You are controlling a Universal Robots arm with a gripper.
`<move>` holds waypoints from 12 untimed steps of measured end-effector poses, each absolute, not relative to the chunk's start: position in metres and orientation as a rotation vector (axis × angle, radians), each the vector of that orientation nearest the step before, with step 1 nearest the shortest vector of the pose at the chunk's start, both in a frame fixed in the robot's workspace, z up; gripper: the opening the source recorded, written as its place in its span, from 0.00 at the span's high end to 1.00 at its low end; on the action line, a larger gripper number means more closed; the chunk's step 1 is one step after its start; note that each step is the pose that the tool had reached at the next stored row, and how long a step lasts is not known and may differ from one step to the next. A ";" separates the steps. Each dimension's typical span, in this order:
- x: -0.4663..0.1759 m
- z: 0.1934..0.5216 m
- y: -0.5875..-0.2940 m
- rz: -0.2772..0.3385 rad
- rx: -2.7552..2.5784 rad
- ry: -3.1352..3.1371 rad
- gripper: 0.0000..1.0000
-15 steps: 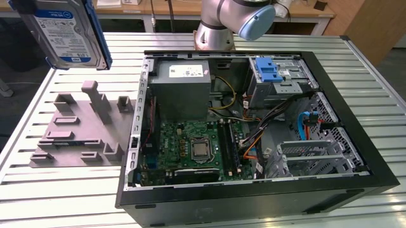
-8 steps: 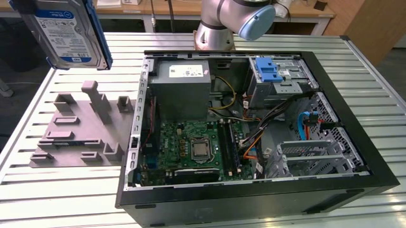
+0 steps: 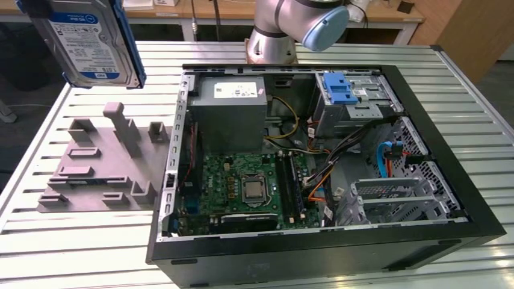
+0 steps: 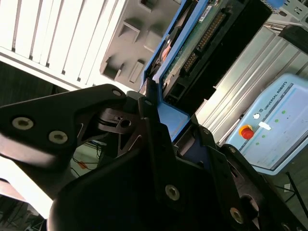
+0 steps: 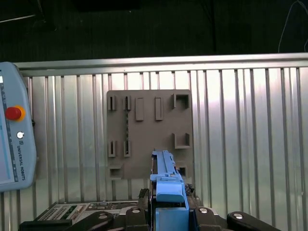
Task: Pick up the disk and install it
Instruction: 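Pick up the disk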
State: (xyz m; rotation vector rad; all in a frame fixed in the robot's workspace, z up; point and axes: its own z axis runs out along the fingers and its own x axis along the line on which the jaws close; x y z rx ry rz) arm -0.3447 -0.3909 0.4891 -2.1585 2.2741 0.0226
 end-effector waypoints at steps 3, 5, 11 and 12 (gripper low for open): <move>-0.342 0.489 -0.391 0.023 -2.158 2.274 0.63; -0.341 0.489 -0.391 0.023 -2.158 2.274 0.63; -0.336 0.489 -0.391 0.023 -2.158 2.274 0.63; -0.336 0.489 -0.391 0.023 -2.158 2.274 0.63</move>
